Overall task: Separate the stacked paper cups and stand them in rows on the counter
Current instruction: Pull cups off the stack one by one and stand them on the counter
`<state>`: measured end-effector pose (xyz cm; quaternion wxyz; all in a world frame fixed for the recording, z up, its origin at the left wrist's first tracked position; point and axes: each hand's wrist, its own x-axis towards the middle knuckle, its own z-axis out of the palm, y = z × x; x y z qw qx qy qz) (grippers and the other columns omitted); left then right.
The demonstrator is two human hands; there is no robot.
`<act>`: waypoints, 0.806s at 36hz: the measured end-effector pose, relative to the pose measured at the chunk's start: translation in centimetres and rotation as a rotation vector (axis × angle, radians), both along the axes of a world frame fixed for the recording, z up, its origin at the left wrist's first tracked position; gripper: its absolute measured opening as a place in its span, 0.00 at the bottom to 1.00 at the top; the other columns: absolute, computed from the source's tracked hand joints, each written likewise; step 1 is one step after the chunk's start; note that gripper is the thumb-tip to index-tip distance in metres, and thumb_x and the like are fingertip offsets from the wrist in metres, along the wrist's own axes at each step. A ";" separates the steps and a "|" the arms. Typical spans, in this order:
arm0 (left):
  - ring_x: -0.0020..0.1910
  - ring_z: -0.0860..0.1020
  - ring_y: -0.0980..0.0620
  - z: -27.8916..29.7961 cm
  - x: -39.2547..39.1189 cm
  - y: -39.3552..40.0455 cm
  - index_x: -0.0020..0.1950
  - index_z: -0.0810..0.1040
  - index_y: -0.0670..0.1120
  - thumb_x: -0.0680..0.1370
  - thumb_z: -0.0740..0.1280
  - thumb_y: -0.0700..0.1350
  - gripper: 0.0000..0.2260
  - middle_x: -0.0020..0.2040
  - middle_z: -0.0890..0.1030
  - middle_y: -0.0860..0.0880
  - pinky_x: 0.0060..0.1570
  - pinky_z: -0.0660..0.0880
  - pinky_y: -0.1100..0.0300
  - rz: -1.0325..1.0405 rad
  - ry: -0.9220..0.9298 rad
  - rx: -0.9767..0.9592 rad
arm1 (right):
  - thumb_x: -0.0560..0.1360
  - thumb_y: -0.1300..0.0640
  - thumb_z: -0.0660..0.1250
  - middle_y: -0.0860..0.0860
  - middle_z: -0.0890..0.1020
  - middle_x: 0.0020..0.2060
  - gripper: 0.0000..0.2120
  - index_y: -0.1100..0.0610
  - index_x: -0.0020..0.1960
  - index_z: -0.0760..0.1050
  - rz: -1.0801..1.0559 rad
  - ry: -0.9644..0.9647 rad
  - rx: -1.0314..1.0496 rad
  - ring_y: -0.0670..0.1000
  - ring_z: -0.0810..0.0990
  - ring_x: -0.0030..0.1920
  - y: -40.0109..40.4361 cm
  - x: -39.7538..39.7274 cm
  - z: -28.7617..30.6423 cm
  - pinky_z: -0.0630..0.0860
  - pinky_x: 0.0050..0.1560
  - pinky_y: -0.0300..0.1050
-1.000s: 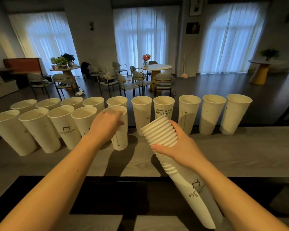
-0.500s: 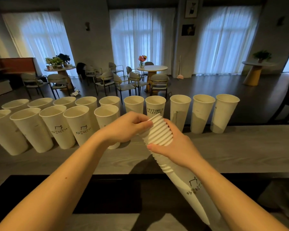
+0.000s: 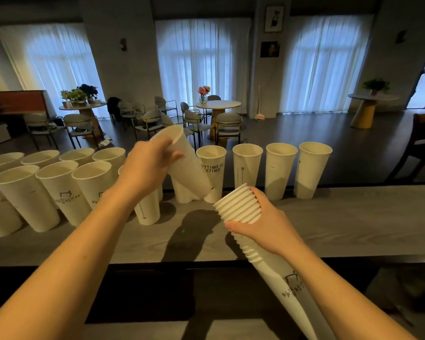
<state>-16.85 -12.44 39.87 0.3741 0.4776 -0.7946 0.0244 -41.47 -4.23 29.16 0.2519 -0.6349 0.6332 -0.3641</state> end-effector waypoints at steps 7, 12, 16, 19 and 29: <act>0.45 0.79 0.43 -4.8 -1.2 -2.7 0.51 0.77 0.47 0.79 0.66 0.49 0.06 0.47 0.82 0.43 0.42 0.76 0.50 0.055 -0.400 0.027 | 0.61 0.32 0.76 0.38 0.75 0.62 0.46 0.33 0.73 0.57 0.025 -0.028 0.011 0.45 0.75 0.62 -0.9 0.1 -0.3 0.75 0.62 0.52; 0.47 0.80 0.44 -6.1 -0.7 -3.6 0.52 0.78 0.47 0.79 0.67 0.49 0.07 0.49 0.82 0.44 0.40 0.76 0.53 0.072 -0.422 0.001 | 0.63 0.33 0.77 0.39 0.74 0.63 0.50 0.37 0.77 0.54 0.032 -0.034 0.023 0.45 0.74 0.62 -1.4 0.4 -0.1 0.74 0.63 0.51; 0.48 0.80 0.45 -6.4 -0.5 -4.3 0.55 0.77 0.45 0.79 0.67 0.48 0.08 0.52 0.82 0.43 0.39 0.74 0.56 0.057 -0.419 0.006 | 0.62 0.31 0.76 0.40 0.74 0.64 0.51 0.35 0.77 0.54 0.042 -0.044 0.032 0.45 0.74 0.62 -1.8 0.6 -0.3 0.75 0.63 0.52; 0.56 0.78 0.45 -6.0 -0.4 -4.3 0.65 0.74 0.47 0.77 0.69 0.51 0.18 0.59 0.80 0.45 0.49 0.77 0.52 0.049 -0.375 0.049 | 0.62 0.32 0.77 0.39 0.74 0.64 0.50 0.35 0.77 0.54 0.051 -0.056 0.019 0.44 0.75 0.62 -1.9 0.6 -0.1 0.75 0.62 0.50; 0.53 0.79 0.54 -2.9 -5.8 2.3 0.60 0.78 0.48 0.84 0.54 0.51 0.16 0.53 0.82 0.50 0.57 0.75 0.53 -0.497 0.044 0.610 | 0.63 0.34 0.77 0.38 0.76 0.61 0.47 0.35 0.76 0.55 0.061 -0.024 -0.038 0.44 0.76 0.60 -0.5 -0.1 1.1 0.76 0.61 0.51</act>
